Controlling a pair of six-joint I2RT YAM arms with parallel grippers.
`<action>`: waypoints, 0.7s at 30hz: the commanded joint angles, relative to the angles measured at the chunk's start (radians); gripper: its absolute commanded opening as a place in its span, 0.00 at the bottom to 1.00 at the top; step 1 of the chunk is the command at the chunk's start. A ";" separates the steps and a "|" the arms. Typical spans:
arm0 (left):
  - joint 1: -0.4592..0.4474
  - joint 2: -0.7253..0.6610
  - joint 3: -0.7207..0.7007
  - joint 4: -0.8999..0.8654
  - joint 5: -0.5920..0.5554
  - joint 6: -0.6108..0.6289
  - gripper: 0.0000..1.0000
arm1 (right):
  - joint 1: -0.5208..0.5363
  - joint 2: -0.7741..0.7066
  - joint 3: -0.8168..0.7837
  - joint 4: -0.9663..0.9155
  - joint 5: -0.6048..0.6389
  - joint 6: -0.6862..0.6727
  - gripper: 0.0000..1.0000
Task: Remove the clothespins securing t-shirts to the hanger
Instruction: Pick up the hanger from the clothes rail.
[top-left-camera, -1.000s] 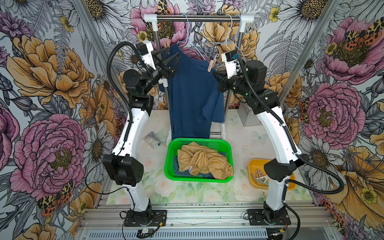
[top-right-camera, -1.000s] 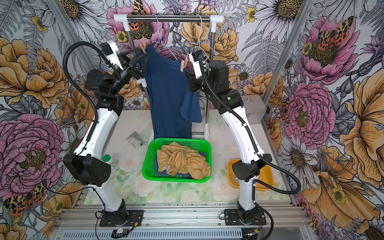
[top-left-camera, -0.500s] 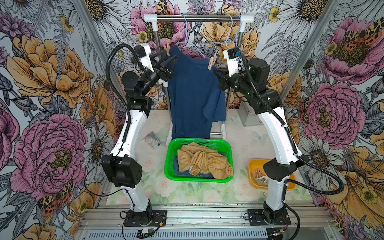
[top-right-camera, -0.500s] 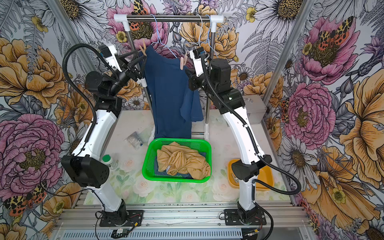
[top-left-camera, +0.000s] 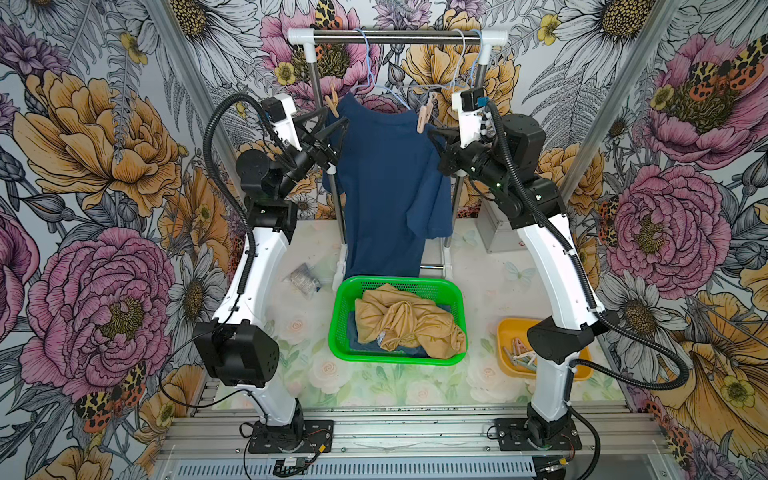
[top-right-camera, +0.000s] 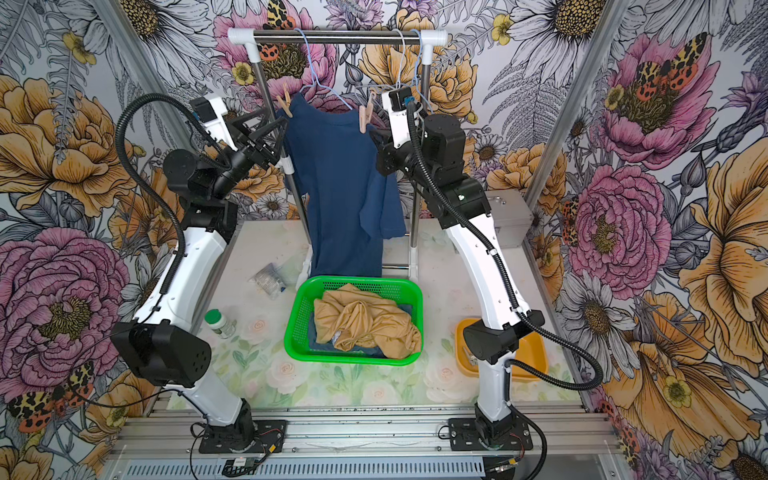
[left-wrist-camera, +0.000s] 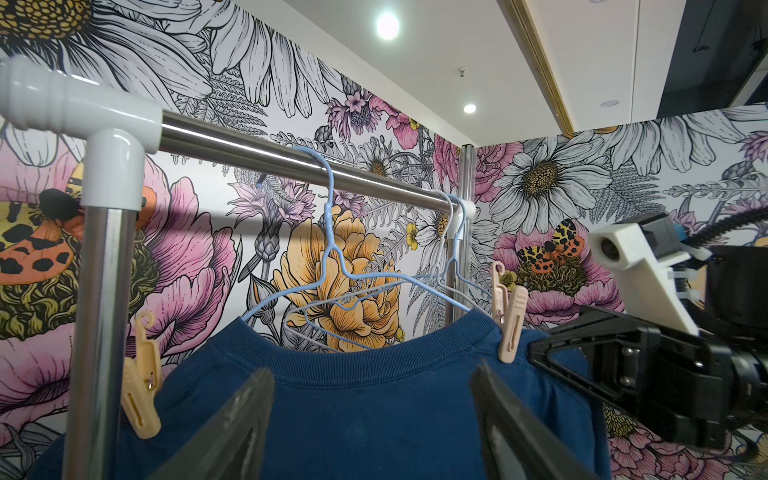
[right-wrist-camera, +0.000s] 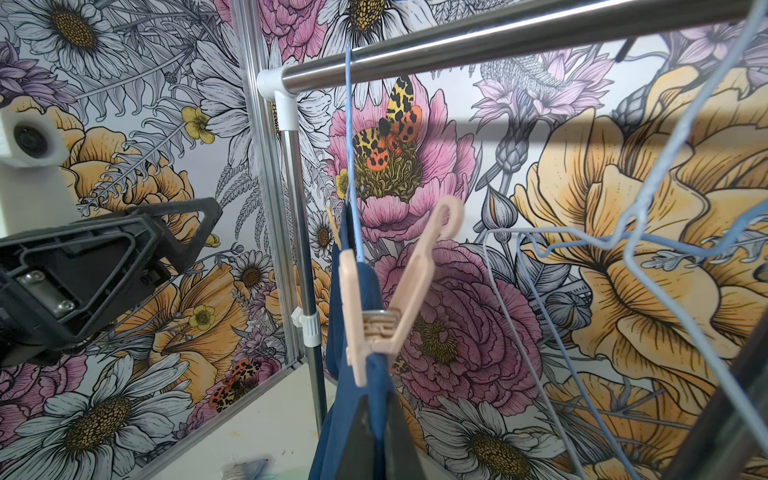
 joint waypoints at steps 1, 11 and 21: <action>0.013 -0.036 -0.015 0.001 -0.015 0.018 0.77 | 0.006 -0.051 0.032 0.100 -0.006 0.014 0.00; 0.008 -0.011 0.013 0.001 -0.010 0.005 0.76 | 0.005 -0.079 0.025 0.100 0.006 -0.006 0.00; -0.015 0.012 0.043 -0.005 -0.008 0.006 0.76 | 0.001 -0.143 -0.037 0.101 -0.007 -0.024 0.00</action>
